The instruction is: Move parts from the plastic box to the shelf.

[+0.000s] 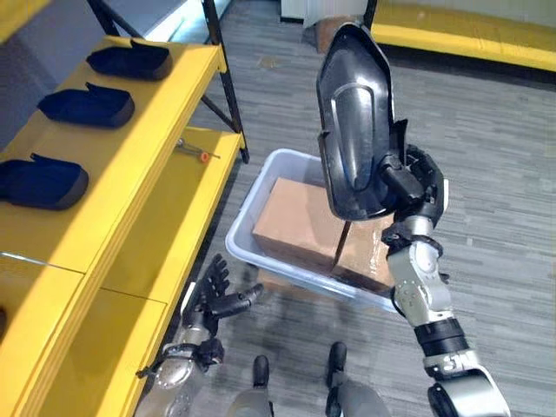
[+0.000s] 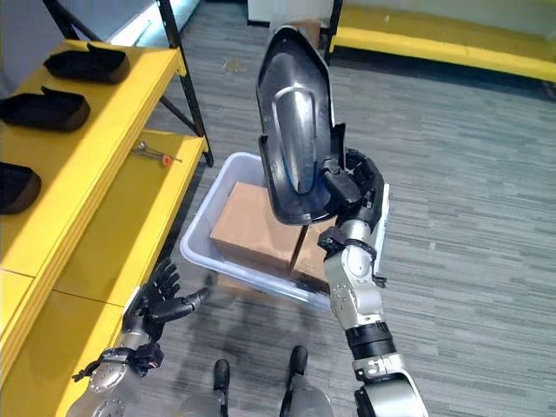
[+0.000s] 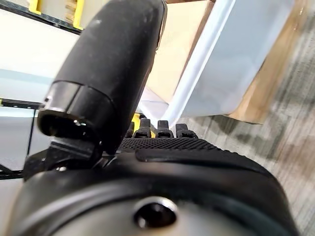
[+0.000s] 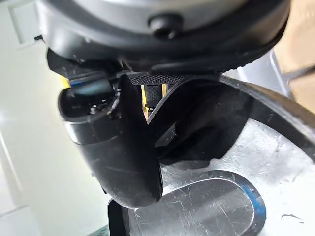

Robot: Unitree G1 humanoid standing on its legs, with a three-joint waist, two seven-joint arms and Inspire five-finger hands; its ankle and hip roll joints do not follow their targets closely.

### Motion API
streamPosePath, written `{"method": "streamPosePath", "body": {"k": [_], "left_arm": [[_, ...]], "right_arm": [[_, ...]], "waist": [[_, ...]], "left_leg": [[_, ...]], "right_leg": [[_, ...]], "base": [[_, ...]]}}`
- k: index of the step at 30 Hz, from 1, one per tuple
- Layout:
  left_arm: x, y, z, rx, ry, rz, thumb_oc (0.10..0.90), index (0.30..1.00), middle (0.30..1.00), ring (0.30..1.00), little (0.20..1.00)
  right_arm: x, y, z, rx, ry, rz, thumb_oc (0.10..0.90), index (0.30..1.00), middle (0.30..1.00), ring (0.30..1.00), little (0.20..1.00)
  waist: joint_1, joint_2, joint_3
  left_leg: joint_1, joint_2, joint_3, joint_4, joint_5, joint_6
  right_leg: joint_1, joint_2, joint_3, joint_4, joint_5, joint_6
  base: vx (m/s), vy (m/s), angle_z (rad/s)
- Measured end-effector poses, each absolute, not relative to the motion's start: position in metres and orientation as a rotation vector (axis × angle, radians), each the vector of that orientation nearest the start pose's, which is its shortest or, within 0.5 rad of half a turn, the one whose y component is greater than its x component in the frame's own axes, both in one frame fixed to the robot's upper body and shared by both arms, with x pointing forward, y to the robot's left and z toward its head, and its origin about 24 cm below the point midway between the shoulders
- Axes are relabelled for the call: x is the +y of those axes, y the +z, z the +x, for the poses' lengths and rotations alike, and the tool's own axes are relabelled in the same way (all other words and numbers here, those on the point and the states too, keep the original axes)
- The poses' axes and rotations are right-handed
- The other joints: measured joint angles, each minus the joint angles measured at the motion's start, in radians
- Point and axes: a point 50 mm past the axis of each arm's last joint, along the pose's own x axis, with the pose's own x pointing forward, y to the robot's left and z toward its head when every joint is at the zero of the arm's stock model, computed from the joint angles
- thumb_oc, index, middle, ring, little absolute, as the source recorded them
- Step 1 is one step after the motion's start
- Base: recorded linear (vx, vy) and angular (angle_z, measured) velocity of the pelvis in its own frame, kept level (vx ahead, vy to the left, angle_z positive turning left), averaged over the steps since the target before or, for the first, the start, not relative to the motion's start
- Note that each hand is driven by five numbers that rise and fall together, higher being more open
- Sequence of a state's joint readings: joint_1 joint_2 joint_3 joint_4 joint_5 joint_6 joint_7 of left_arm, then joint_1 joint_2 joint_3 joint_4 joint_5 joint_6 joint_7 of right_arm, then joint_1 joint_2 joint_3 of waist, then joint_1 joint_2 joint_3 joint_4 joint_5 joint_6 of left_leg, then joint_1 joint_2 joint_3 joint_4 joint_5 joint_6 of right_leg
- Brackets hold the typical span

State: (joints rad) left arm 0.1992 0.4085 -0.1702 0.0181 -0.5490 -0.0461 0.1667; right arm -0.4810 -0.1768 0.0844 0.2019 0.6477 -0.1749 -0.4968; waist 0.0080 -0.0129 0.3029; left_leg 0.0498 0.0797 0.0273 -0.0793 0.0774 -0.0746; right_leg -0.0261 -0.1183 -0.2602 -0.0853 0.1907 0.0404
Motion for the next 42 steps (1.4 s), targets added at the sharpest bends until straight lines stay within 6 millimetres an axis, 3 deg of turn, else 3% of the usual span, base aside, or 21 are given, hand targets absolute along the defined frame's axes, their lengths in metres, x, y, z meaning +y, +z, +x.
{"method": "streamPosePath", "body": {"k": [3,5,11,17,27,35,42], "left_arm": [[0.213,0.009,0.205,0.204,0.101,0.004,0.900,1.000,1.000,1.000,1.000],[0.211,0.031,0.211,0.094,0.095,0.163,0.900,1.000,1.000,1.000,1.000],[0.218,0.084,0.230,-0.200,0.148,0.580,0.900,1.000,1.000,1.000,1.000],[0.200,0.108,0.240,-0.433,0.159,0.811,0.900,1.000,1.000,1.000,1.000],[0.184,0.115,0.243,-0.571,0.130,0.960,0.900,1.000,1.000,1.000,1.000],[0.169,0.103,0.252,-0.588,0.028,1.072,0.900,1.000,1.000,1.000,1.000],[0.168,0.092,0.252,-0.576,-0.003,1.161,0.900,1.000,1.000,1.000,1.000]], "right_arm": [[-0.153,0.126,0.332,-0.208,-0.322,0.571,0.400,0.300,0.300,0.300,0.300],[-0.154,0.112,0.334,-0.145,-0.378,0.564,0.400,0.300,0.300,0.300,0.300],[-0.148,0.095,0.333,-0.063,-0.447,0.572,0.400,0.300,0.300,0.300,0.300],[-0.139,0.084,0.332,-0.016,-0.451,0.555,0.400,0.300,0.300,0.300,0.300],[-0.116,0.076,0.330,0.049,-0.405,0.654,0.400,0.300,0.300,0.300,0.300],[-0.101,0.061,0.328,0.160,-0.417,0.816,0.400,0.300,0.300,0.300,0.300],[-0.092,0.061,0.326,0.182,-0.396,0.879,0.400,0.300,0.300,0.300,0.300]], "waist": [[0.012,-0.003,-0.057],[0.028,-0.007,-0.091],[0.049,-0.016,-0.099],[0.047,-0.043,-0.116],[0.021,-0.070,-0.133],[0.016,-0.098,-0.152],[0.013,-0.100,-0.154]], "left_leg": [[0.006,-0.004,-0.002,0.000,-0.008,0.010],[0.010,-0.008,-0.003,0.000,-0.007,0.012],[0.024,-0.009,-0.002,0.000,-0.008,0.013],[0.033,-0.009,0.008,0.000,-0.004,0.007],[0.060,-0.008,0.041,0.000,-0.014,0.008],[0.076,-0.004,0.062,0.000,-0.023,0.005],[0.085,-0.002,0.077,0.000,-0.024,0.004]], "right_leg": [[0.006,-0.006,0.001,0.000,-0.011,0.014],[0.011,-0.009,0.000,0.000,-0.012,0.015],[0.025,-0.010,0.001,0.000,-0.012,0.018],[0.028,-0.009,0.007,0.000,-0.009,0.014],[0.037,-0.006,0.037,0.000,-0.013,0.022],[0.039,0.001,0.061,-0.001,-0.011,0.022],[0.039,0.006,0.077,0.000,-0.008,0.019]], "base": [[-0.01,0.051,0.01],[-0.02,0.021,0.03],[0.00,0.000,0.00],[0.00,-0.003,-0.03],[-0.01,-0.004,-0.10],[0.01,-0.006,-0.09],[-0.01,-0.001,-0.06]]}}
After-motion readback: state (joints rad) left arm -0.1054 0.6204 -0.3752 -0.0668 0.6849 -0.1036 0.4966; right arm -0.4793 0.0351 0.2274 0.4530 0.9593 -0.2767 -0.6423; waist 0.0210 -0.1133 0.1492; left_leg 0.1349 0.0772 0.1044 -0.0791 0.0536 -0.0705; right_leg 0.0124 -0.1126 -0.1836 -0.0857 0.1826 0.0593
